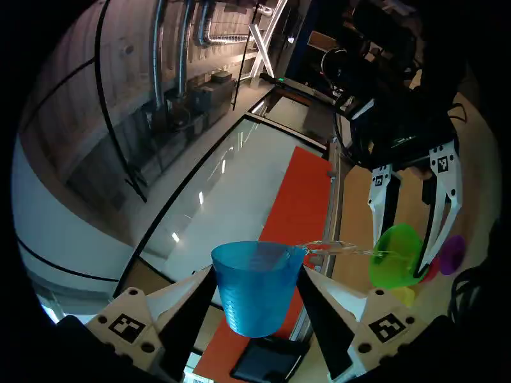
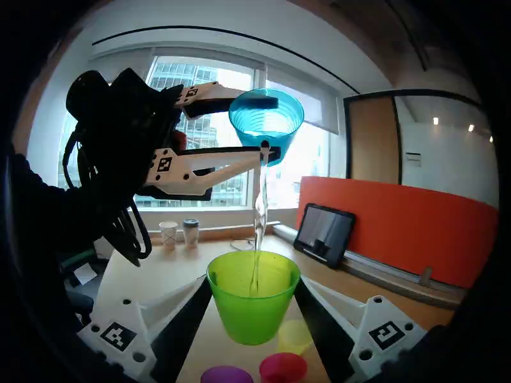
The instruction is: Pour water
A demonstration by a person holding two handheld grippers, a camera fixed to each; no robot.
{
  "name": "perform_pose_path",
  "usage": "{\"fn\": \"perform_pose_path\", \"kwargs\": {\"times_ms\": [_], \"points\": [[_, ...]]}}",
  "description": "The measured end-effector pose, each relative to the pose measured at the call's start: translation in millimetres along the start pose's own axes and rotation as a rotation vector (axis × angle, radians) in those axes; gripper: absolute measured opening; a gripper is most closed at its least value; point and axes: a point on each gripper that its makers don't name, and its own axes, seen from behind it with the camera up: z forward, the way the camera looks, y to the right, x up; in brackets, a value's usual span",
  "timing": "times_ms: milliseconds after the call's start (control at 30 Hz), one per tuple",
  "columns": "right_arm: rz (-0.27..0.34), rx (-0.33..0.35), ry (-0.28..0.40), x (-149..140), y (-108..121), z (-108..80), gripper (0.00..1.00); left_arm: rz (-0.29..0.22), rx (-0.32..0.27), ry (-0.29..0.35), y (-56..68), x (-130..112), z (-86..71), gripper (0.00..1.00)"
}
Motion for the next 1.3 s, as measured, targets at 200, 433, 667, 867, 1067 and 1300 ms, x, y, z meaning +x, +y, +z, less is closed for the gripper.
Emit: {"fn": "perform_pose_path", "kwargs": {"times_ms": [200, 433, 667, 867, 1067, 1300], "points": [[0.001, 0.0, 0.001, 0, 0, 0.1, 0.91, 0.034, 0.005, 0.005, -2.0, 4, -0.9, 0.85], [-0.001, 0.0, 0.004, 1, -1, -0.5, 0.91, 0.078, 0.021, 0.008, -8.0, 7, -2.2, 0.85], [-0.002, -0.002, 0.008, 1, 0, -1.9, 0.9, 0.108, 0.03, 0.009, -11.6, 10, -3.3, 0.85], [-0.001, -0.003, 0.011, 2, 1, -3.0, 0.9, 0.144, 0.031, 0.012, -11.4, 14, -2.7, 0.85], [0.0, -0.004, 0.014, 2, 1, -2.7, 0.9, 0.174, 0.026, 0.017, -11.1, 18, -0.4, 0.85], [0.0, -0.005, 0.017, 1, 2, -3.2, 0.9, 0.22, 0.028, 0.018, -14.3, 21, 0.2, 0.85]]}}
